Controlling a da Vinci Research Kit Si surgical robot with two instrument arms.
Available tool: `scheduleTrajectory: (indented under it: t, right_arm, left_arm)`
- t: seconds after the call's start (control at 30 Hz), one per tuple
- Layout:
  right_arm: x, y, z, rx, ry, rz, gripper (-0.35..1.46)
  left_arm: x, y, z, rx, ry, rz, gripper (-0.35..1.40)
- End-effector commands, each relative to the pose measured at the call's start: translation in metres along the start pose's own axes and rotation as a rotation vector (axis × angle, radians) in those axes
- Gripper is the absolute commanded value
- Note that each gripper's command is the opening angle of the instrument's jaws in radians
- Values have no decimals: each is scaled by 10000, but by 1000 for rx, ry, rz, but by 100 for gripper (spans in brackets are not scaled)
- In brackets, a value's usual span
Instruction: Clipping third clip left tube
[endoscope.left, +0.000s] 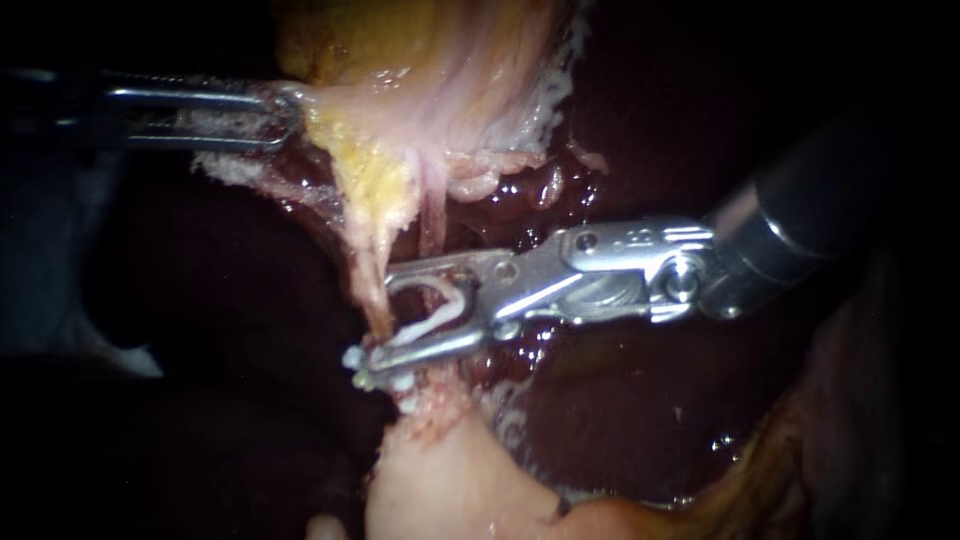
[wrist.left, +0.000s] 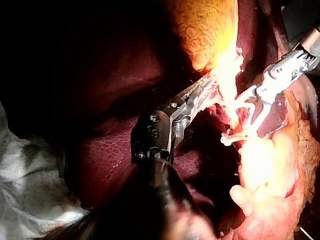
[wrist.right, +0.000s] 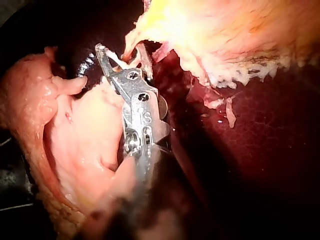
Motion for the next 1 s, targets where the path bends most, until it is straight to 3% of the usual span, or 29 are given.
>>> scheduleTrajectory:
  t: [0.03, 0.27, 0.6, 1.0]
  right_arm:
    - [2, -1, 4, 4, 8, 1, 46]
    - [16, -5, 26, 16, 67, 23, 45]
    - [38, 4, 27, -66, 90, 83, 46]
    - [89, -23, 9, -62, 136, 154, 44]
  left_arm:
    - [0, 0, 0, 0, 0, 0, -35]
    - [0, 0, 1, 0, 0, 0, -35]
    - [1, -1, 2, 1, 0, 0, -35]
    - [0, -3, 2, 1, 0, 0, -35]
